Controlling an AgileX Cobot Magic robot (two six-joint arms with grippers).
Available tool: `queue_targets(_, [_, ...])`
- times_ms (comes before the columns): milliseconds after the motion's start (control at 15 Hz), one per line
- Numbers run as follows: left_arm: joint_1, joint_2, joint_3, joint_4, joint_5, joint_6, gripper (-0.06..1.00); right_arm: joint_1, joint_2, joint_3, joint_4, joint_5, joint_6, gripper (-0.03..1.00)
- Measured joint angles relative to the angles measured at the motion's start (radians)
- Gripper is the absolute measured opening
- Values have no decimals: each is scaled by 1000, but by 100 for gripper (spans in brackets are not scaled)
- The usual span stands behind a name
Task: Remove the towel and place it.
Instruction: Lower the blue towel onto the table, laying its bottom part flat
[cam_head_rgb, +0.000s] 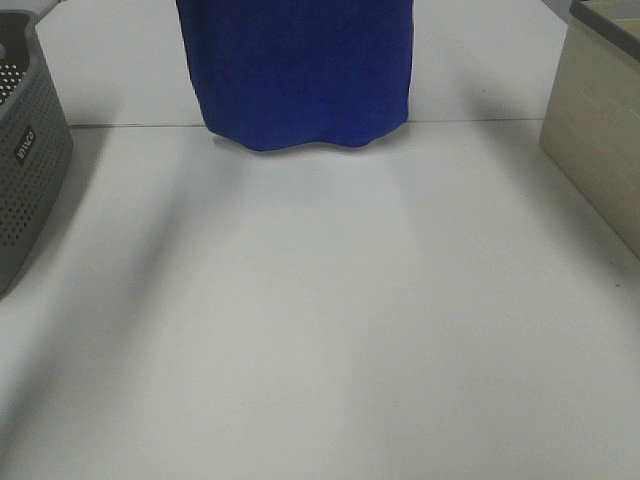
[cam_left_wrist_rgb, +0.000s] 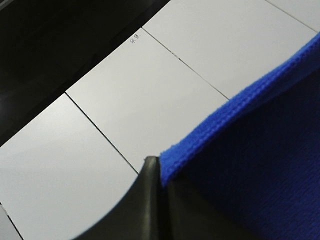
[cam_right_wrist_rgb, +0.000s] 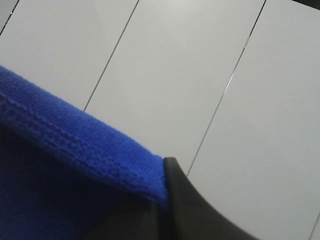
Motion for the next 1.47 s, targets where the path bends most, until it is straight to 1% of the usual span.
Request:
queue_targets(467, [0, 1, 0, 0, 10, 0, 0, -3, 0, 0, 0, 3, 26, 2])
queue_targets(533, [0, 1, 0, 0, 10, 0, 0, -4, 0, 0, 0, 17, 32, 2])
queue_targets(733, [0, 1, 0, 1, 43, -7, 0, -4, 0, 0, 0, 106, 83, 2])
queue_targets(867, [-9, -1, 0, 1, 126, -50, 0, -4, -3, 0, 5, 233, 115, 2])
queue_targets(933, [-19, -1, 0, -1, 204, -77, 0, -4, -12, 0, 8, 311, 126, 2])
queue_targets(1000, [-38, -17, 0, -4, 318, -100, 0, -5, -27, 0, 15, 401, 132, 2])
queue_targets(1067, [-61, -42, 0, -11, 453, -110, 0, -6, -49, 0, 27, 497, 133, 2])
queue_targets(1133, [-85, -77, 0, -20, 614, -113, 0, -6, -73, 0, 40, 588, 133, 2])
queue_targets(1200, [-109, -114, 0, -36, 793, -113, 0, -6, -88, 0, 53, 640, 133, 2])
queue_targets(1267, [-136, -174, 0, -82, 1015, -113, 0, -6, -146, 0, 106, 825, 133, 2])
queue_targets(1467, [-148, -254, 0, -201, 1372, -112, 0, -6, -223, -2, 182, 1098, 133, 2])
